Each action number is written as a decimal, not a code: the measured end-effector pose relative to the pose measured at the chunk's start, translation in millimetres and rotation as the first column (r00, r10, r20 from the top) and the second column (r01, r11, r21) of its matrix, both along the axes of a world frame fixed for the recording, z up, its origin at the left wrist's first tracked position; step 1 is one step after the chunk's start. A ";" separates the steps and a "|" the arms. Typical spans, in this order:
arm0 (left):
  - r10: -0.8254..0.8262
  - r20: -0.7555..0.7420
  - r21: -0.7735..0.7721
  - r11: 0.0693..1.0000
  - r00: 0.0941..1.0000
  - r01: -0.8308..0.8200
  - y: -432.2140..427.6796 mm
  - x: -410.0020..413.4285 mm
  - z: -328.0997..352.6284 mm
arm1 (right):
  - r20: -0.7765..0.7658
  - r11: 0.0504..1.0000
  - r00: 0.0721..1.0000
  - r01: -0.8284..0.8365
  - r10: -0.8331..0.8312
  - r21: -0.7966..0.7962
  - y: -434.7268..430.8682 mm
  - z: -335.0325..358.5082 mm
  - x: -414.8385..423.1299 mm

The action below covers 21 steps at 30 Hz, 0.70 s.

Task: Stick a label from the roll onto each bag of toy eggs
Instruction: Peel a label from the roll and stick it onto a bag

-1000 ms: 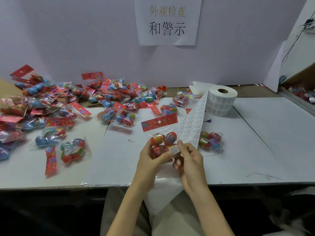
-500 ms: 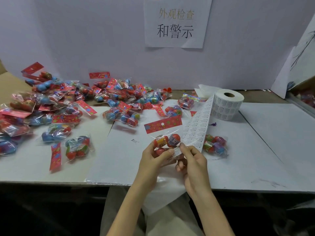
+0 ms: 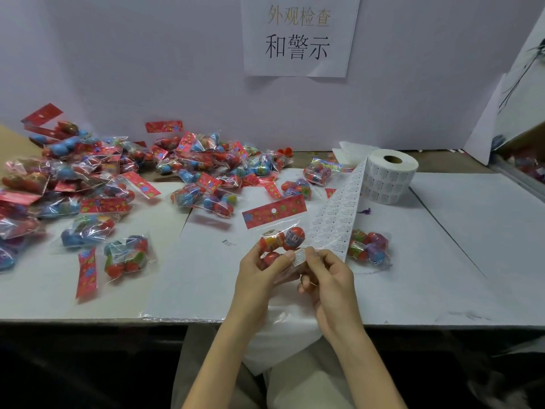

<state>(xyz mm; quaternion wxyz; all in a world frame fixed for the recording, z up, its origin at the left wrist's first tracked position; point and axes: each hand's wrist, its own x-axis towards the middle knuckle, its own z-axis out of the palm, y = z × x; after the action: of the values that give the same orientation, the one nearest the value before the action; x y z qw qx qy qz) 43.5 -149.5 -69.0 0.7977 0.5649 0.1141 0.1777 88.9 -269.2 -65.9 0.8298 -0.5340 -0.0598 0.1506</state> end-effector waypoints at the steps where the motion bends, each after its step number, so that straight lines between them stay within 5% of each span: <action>1: 0.007 0.002 0.007 1.000 1.000 -0.007 -0.7 0.1 -0.5 | 0.011 1.000 1.000 -0.004 0.004 -0.001 -0.2 0.3 -0.2; 11: 0.056 -0.004 -0.026 0.998 0.998 -0.056 -2.6 0.5 2.1 | 0.083 0.995 0.995 -0.050 0.057 -0.086 -2.5 -2.4 0.0; 21: 0.020 0.032 -0.088 0.996 0.999 -0.018 -0.7 -3.0 4.3 | 0.016 0.991 0.992 -0.126 0.126 0.039 -5.9 2.9 -1.2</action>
<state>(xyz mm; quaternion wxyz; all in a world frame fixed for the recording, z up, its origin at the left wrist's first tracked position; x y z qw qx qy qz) 40.5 -150.2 -64.7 0.8217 0.5254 0.1142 0.1894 87.7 -275.1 -62.9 0.8288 -0.5134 -0.1022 0.1977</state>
